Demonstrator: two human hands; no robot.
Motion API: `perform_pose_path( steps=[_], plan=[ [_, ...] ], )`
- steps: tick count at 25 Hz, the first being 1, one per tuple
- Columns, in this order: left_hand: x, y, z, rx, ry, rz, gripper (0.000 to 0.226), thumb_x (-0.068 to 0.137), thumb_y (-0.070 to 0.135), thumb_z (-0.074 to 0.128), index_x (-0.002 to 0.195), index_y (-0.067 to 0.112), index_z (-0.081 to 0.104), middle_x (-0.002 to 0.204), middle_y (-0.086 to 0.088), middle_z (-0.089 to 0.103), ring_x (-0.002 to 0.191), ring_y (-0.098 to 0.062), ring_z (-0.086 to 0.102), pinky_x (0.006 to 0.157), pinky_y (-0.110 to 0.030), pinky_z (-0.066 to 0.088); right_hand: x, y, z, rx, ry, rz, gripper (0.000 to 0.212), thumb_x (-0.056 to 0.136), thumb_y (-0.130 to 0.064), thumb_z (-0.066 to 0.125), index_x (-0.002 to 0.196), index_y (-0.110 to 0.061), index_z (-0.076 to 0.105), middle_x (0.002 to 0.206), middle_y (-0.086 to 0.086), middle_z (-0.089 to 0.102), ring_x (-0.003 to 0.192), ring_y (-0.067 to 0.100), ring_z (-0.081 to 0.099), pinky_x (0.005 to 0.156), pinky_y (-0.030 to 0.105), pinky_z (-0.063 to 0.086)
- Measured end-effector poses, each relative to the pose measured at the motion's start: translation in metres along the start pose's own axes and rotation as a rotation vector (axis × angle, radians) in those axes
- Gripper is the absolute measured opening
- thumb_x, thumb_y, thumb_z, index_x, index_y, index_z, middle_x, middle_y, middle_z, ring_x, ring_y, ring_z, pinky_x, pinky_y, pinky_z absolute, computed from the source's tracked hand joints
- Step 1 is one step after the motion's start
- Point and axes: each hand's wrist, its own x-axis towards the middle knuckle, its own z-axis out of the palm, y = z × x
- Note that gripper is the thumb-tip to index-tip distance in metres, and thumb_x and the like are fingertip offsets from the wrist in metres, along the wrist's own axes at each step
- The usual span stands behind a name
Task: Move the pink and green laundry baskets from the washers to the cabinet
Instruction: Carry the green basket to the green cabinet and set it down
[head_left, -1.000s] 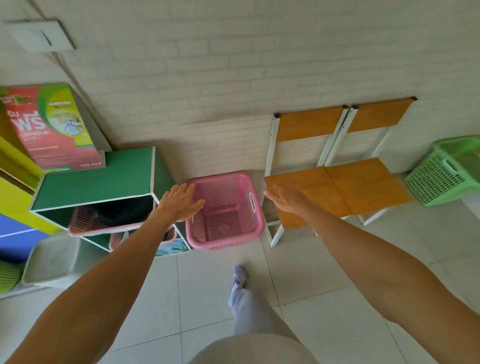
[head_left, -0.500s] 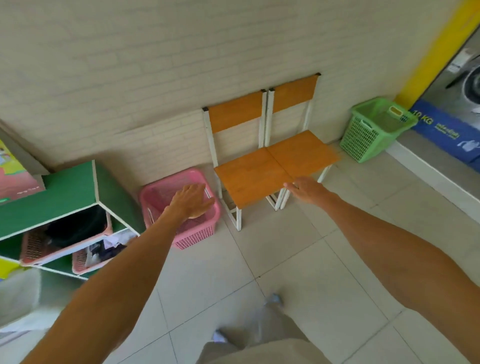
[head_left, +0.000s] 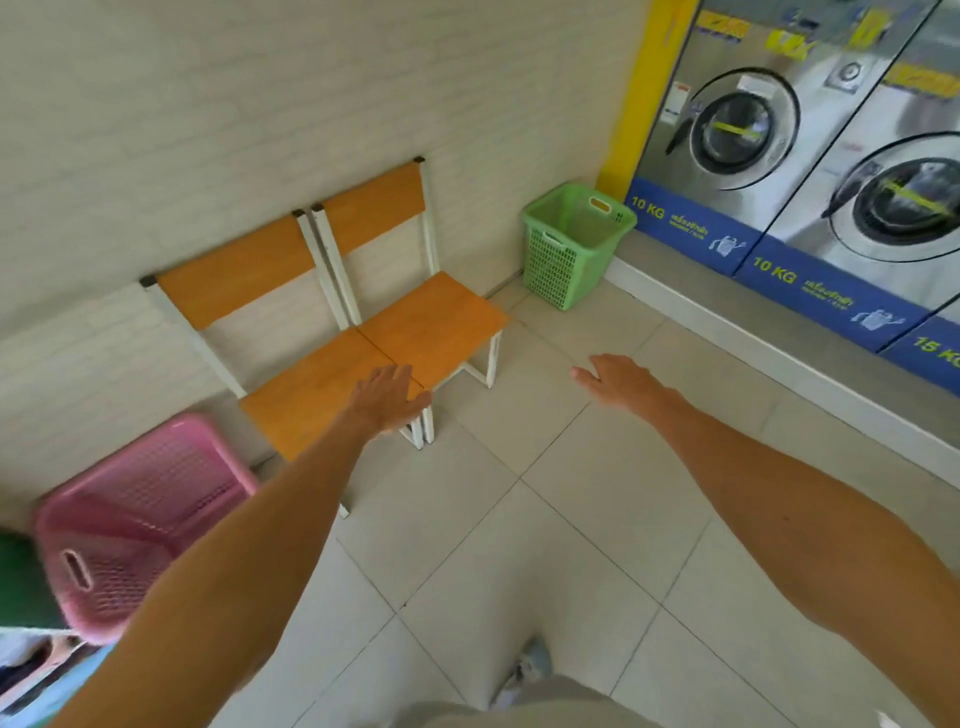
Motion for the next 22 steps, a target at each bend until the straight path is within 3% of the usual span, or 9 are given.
perform_pose_path(
  steps=[7,22],
  plan=[
    [0.135,0.138,-0.019,0.011,-0.026,0.099,0.073,0.096,0.061,0.029,0.152,0.014,0.023,0.16,-0.013,0.025,0.147,-0.034,0.023,0.116,-0.052,0.026,0.074,0.166,-0.035,0.047,-0.035,0.142,0.079,0.094,-0.068,0.024,0.151,-0.014,0.032,0.156,0.012,0.035,0.142,0.033,0.034,0.112,0.052,0.029],
    [0.49,0.261,-0.104,0.005,-0.091,0.132,0.078,0.094,0.064,0.031,0.154,0.015,0.021,0.16,-0.011,0.026,0.146,-0.032,0.025,0.115,-0.052,0.028,0.398,0.293,-0.141,0.179,-0.088,0.18,0.084,0.093,-0.069,0.03,0.154,-0.012,0.026,0.159,0.013,0.029,0.145,0.032,0.031,0.115,0.052,0.029]
  ],
)
